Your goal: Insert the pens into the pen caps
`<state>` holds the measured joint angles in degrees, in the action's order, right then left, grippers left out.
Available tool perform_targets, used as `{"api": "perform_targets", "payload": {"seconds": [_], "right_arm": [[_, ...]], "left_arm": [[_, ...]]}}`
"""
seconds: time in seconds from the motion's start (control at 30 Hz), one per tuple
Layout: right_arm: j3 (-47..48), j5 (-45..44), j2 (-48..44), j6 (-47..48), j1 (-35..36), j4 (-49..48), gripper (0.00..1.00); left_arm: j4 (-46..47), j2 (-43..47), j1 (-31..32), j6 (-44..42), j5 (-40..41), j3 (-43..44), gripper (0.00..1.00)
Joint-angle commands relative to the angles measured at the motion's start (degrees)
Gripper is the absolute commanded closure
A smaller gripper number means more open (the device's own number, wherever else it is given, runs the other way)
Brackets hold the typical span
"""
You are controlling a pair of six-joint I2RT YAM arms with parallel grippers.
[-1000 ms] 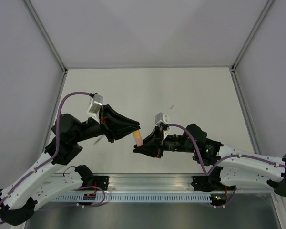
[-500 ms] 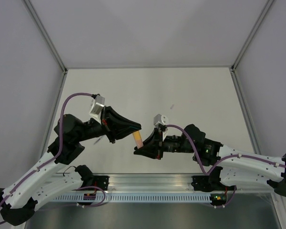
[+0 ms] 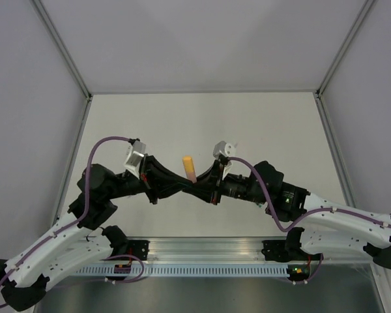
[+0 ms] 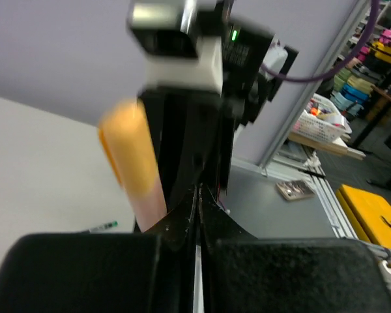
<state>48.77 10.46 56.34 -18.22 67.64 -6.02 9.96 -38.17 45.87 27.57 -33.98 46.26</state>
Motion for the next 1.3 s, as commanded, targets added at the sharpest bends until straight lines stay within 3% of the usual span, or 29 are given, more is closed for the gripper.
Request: {"api": "perform_targets", "payload": {"seconds": [0.0, 0.2, 0.4, 0.47, 0.53, 0.63, 0.73, 0.87, 1.0, 1.07, 1.1, 1.13, 1.17, 1.2, 1.27], "right_arm": [[7.6, -7.8, -0.5, 0.0, -1.1, -10.2, 1.0], [10.4, -7.7, 2.6, 0.4, -1.2, -9.0, 1.0], [9.8, -9.2, 3.2, 2.0, -1.2, -6.2, 1.0], [9.9, -10.1, 3.2, 2.9, -1.3, -4.4, 1.0], [8.6, -10.1, 2.7, 3.6, -1.3, -2.4, 1.0], [5.7, -10.1, 1.5, 4.8, -1.2, -0.8, 1.0], [4.6, -7.1, 1.1, 5.6, -1.3, 2.0, 1.0], [2.6, -8.7, -0.1, 4.3, -1.2, 2.8, 1.0], [1.9, -11.7, 0.0, 4.2, -1.2, 2.9, 1.0], [2.0, -13.0, 0.6, 4.2, -1.3, 2.8, 1.0], [2.1, -13.4, 1.1, 4.0, -1.2, 2.7, 1.0], [2.4, -13.9, 1.3, 4.0, -1.2, 2.7, 1.0], [2.5, -14.2, 1.6, 3.9, -1.2, 2.6, 1.0], [2.6, -14.7, 2.1, 3.9, -1.2, 2.3, 1.0], [2.6, -16.1, 2.6, 3.5, -1.2, 2.2, 1.0]], "left_arm": [[-5.3, -0.7, 0.9, 1.5, -6.0, -3.1, 0.98], [-6.2, -0.7, 0.9, 1.3, -4.3, -3.2, 0.98], [-12.8, 2.2, 0.9, 0.1, 3.2, 0.8, 0.98], [-16.4, 2.4, 0.9, -0.1, 5.9, 2.9, 0.72], [-18.6, 2.7, 0.9, -0.4, 7.4, 6.0, 0.52], [-21.1, 4.0, 0.9, -0.8, 9.7, 9.6, 0.33], [-23.7, 4.5, 0.9, -2.6, 11.9, 13.9, 0.24], [-25.9, 3.6, 0.9, -0.2, 22.3, 18.3, 0.22], [-27.4, 0.0, 0.9, 4.1, 29.8, 19.7, 0.24], [-31.4, -4.8, 0.9, 5.2, 32.1, 22.5, 0.34], [-32.4, -6.3, 0.9, 5.5, 32.2, 23.3, 0.47], [-33.2, -8.5, 0.9, 6.2, 32.2, 24.0, 0.79], [-33.3, -9.3, 0.9, 6.6, 32.0, 24.7, 0.93], [-33.3, -9.9, 0.9, 7.1, 32.0, 25.0, 0.98], [-32.5, -10.6, 0.9, 8.4, 33.3, 25.3, 0.98]]}}
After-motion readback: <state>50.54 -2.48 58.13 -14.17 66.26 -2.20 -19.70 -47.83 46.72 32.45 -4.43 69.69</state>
